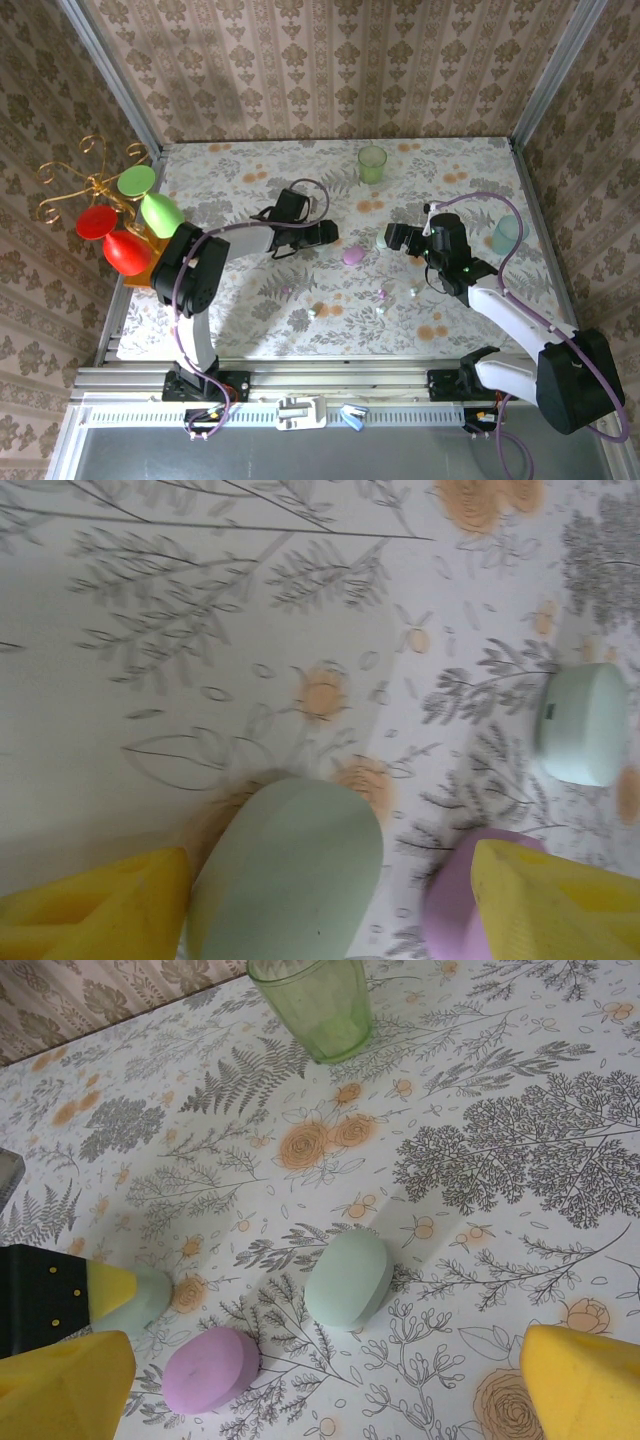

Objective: Insert the wireless bluetooth earbuds into the charging case

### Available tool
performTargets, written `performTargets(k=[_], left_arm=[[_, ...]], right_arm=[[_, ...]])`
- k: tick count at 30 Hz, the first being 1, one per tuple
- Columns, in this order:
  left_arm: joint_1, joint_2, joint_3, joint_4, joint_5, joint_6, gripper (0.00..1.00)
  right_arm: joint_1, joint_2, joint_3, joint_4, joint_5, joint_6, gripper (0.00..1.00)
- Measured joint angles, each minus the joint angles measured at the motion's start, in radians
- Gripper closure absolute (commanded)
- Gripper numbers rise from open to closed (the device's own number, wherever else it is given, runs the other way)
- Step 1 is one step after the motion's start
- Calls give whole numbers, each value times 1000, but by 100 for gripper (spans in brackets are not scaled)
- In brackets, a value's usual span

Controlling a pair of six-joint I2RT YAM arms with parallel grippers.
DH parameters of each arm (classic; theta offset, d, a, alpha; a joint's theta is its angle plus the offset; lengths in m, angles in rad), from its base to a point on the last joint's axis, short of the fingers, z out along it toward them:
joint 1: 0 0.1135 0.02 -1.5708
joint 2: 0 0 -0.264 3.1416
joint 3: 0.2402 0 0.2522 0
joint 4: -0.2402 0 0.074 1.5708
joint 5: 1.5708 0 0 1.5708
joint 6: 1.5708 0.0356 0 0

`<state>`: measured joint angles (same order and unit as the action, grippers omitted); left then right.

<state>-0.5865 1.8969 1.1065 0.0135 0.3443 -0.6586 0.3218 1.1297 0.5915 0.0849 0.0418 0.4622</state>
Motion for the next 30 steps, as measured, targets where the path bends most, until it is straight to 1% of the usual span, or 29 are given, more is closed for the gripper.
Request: performTargets(k=[5,10,12,15,17,21,26,30], left_arm=[[-43,0,-8,54,42,-90,25],[-69,-10,-56,95,49,-149,24],[-63,-34,-90,95,32,-158,23],[-24,-105,-139,76,-18,-156,22],[15,-166,-164,64,-59,-145,21],[82,-311,-206,30,-151,-96,20],[88,-447,-212,-18,-246,-34,20],[90,-515,-232,-48,-293,-8,19]], right_arm=[[3,1,0,0,1,11,0],[13,14,0,0,3,13,0],[31,30,2,-2,5,13,0],[81,76,32,-28,19,12,0],[119,113,64,-50,37,10,3],[208,221,174,-100,93,6,10],[314,419,358,-180,183,7,14],[364,571,489,-243,225,10,19]])
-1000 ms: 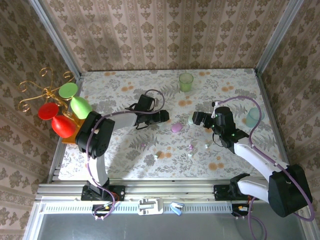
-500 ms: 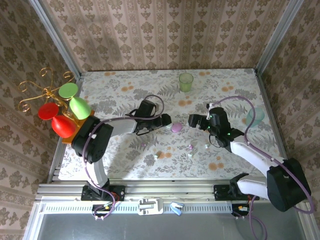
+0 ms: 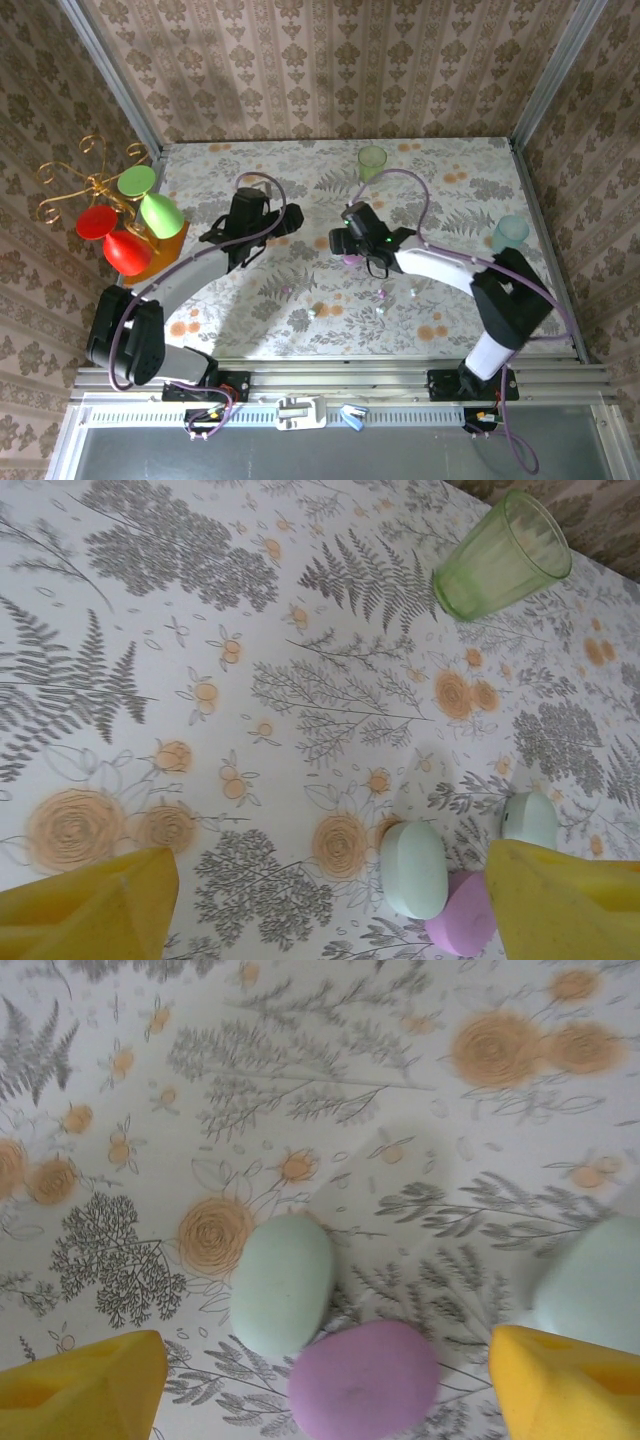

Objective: Insert the wireless bluetooth earbuds into the charging case

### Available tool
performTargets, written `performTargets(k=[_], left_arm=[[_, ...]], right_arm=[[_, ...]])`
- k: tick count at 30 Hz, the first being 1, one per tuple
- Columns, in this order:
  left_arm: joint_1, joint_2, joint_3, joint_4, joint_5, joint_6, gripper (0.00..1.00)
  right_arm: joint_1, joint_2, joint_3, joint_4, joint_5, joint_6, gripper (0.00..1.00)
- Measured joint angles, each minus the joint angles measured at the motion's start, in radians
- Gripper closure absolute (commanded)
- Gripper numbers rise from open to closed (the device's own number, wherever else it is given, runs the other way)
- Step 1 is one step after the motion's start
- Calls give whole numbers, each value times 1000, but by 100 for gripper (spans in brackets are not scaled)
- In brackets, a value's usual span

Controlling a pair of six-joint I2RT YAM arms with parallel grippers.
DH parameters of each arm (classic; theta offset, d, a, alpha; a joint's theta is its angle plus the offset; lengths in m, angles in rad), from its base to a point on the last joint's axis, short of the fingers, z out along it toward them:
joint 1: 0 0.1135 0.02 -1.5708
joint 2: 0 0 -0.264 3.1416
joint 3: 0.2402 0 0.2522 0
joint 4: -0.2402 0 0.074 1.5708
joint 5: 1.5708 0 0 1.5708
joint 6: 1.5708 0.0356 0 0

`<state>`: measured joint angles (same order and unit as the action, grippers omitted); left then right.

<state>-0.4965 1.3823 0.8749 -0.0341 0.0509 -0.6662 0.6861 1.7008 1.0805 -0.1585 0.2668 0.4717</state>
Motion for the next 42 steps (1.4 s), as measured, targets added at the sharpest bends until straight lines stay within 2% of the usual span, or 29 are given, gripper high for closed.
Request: performTargets(k=[8,18,22,31,36,42], left_arm=[[27,-26,-45,-42,-26,17,18],[32,-26,-51,-45,-25,17,17],[32,-26,-51,-45,-25,18,17],[32,-26,-51,-41,-25,25,16],[32,-26,-51,-41,-25,32,16],[32,-26,-51,-40,-25,35,15]], right_arm=[[22,222,176,-102,16,0,29],[22,303,247,-161,17,-8,50],[22,320,260,-166,16,-17,50],[22,330,271,-193,0,-52,43],[22,328,270,-209,-5,-69,49],[22,327,266,-209,-5,-76,63]])
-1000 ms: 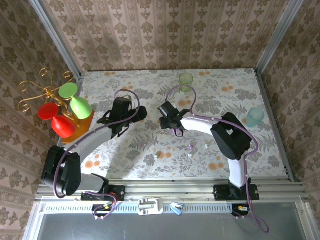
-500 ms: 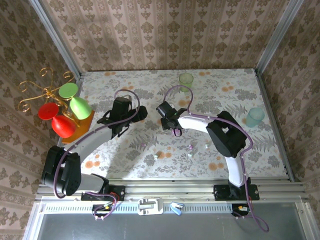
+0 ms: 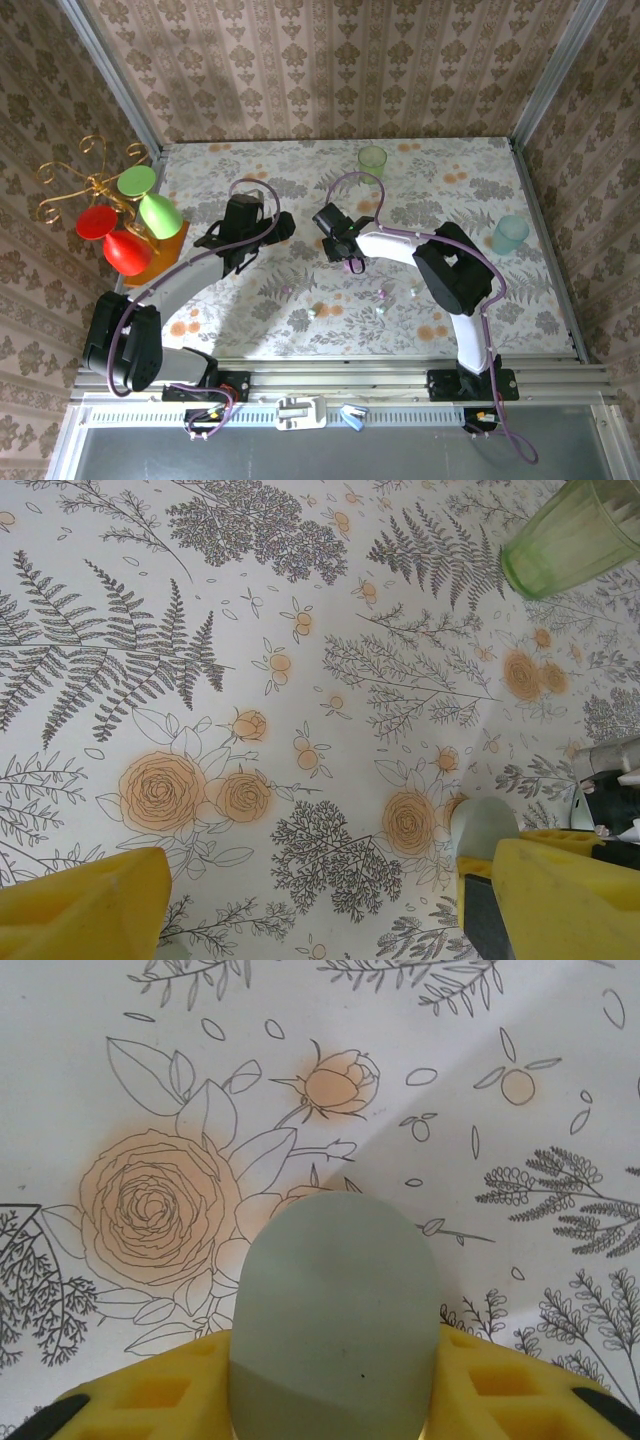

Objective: Insert the wireless bluetooth earbuds into the charging case

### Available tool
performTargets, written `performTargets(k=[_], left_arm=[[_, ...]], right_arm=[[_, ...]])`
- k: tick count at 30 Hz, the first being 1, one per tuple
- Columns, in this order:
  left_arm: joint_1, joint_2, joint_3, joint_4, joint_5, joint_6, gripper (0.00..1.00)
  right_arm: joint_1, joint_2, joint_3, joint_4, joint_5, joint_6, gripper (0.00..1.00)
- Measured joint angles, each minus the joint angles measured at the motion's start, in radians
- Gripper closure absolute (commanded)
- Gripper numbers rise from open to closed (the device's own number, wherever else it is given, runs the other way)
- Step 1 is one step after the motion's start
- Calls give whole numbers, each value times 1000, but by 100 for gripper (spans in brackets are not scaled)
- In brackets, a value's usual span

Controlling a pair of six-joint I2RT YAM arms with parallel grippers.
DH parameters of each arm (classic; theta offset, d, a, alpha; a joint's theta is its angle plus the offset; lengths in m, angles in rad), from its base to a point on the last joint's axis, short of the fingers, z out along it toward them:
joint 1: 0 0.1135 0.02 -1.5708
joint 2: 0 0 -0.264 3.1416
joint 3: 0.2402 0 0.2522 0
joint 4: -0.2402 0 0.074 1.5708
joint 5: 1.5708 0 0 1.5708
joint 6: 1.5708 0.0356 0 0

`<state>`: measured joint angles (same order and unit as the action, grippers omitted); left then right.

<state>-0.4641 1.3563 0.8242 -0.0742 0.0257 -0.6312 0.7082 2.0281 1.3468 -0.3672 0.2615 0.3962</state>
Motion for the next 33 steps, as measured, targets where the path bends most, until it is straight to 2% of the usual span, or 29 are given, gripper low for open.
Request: performTargets(k=[6,9,13,16,18,25,28,33], left_arm=[[0,1,0,8,5,23,10],[0,5,0,45,34,64,5],[-1,5,1,99,100,159,0],[-19,-11,1,122,122,257,2],[-35,-40,0,143,136,326,4],[-51,-106,-47,301,198,506,0],[-51,-106,-72,331,280,578,0],[-35,-102,-108,396,510,654,0]], right_arm=[[0,-4,-3,4,-8,-23,67],[-5,-36,-46,31,-46,-92,71],[-29,-135,-141,69,-143,-228,71],[-76,-216,-173,74,-246,-325,71],[-118,-262,-174,73,-309,-375,76],[-260,-376,-168,16,-490,-513,76],[-272,-411,-167,-34,-555,-569,76],[-278,-474,-161,-94,-680,-642,76]])
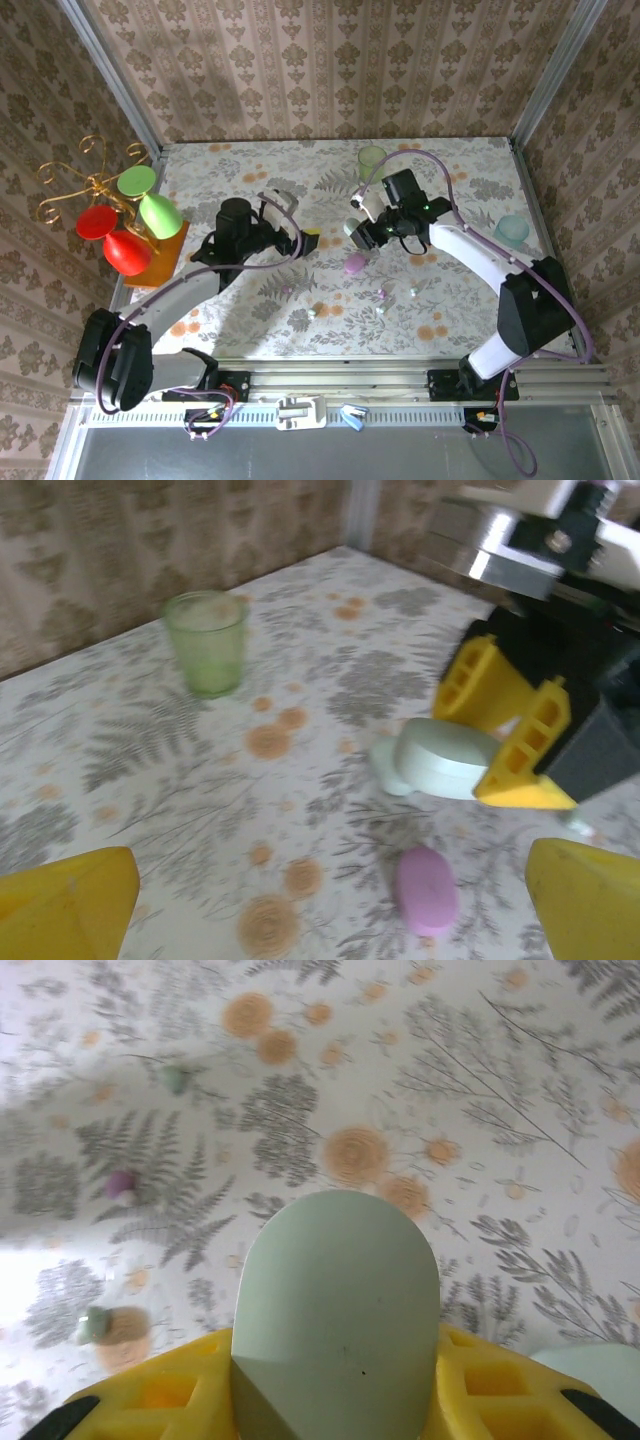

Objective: Insert the wireless bluetooth earbuds into the charging case

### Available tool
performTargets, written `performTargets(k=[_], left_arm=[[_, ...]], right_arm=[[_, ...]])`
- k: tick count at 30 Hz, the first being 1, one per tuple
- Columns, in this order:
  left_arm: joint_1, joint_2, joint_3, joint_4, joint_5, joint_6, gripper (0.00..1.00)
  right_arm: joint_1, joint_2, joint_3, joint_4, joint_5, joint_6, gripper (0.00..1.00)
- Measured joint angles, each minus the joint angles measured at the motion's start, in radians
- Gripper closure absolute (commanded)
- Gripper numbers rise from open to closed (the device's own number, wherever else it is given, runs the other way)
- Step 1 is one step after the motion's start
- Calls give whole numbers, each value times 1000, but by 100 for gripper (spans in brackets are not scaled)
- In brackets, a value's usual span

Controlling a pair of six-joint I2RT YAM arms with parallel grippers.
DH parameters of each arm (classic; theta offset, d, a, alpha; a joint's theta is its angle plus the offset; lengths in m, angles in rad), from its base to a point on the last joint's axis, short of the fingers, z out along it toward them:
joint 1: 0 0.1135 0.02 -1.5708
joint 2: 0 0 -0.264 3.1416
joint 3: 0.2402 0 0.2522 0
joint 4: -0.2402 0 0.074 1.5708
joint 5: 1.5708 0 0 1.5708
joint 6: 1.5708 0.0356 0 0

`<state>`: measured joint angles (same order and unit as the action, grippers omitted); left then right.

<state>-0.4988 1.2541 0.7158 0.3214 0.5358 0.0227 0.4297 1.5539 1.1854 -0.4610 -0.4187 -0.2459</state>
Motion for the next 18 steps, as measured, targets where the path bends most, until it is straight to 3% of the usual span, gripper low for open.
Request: performTargets(k=[6,10,18], left_arm=[[10,3,-51,107,246,16,0],[6,3,-55,146,394,27,11],[-18,44,-47,149,532,49,18]], right_arm=[[0,-25,53,-90,-162,-76,79],[8,-25,112,-185,-243,-149,79],[66,-26,225,-337,-306,-280,79]])
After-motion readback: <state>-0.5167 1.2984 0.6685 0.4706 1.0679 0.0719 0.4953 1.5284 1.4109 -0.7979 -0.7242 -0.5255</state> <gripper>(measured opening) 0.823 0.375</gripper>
